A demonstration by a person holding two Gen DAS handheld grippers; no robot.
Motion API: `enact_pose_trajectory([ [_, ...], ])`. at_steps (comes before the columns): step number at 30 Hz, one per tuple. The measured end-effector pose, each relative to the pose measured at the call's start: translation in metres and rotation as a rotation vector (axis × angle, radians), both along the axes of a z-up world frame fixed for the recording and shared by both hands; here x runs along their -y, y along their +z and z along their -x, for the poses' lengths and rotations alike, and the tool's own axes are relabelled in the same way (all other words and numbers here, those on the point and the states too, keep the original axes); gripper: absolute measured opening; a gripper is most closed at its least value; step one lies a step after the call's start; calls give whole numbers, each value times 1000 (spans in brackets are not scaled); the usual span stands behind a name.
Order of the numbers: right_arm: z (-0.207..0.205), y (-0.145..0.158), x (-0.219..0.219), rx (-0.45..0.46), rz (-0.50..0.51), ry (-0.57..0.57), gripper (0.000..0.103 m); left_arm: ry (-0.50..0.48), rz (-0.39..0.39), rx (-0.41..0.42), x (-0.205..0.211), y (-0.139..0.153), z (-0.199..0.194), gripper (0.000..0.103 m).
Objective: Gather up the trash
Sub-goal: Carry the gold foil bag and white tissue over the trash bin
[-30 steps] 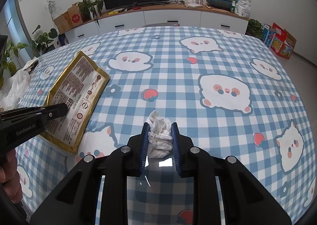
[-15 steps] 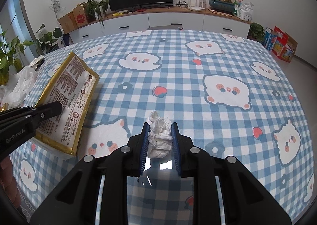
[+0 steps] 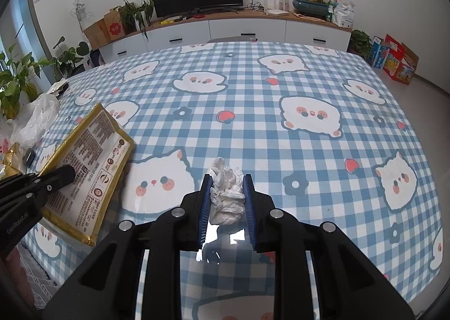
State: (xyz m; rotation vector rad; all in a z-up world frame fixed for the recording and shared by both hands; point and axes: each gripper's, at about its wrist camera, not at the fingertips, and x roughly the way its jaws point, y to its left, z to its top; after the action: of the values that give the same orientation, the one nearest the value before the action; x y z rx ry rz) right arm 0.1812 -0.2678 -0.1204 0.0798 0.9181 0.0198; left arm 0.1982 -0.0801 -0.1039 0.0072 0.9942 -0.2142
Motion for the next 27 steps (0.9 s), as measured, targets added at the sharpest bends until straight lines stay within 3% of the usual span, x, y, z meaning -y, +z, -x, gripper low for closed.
enact_pose_trajectory([
  [12,37,12,7,6,-29,-6,21,-7,-2,34,-4,11,52,4],
  [27,94,22,-11,23,7,21,21,-10,2,38,-12,14,106,4],
])
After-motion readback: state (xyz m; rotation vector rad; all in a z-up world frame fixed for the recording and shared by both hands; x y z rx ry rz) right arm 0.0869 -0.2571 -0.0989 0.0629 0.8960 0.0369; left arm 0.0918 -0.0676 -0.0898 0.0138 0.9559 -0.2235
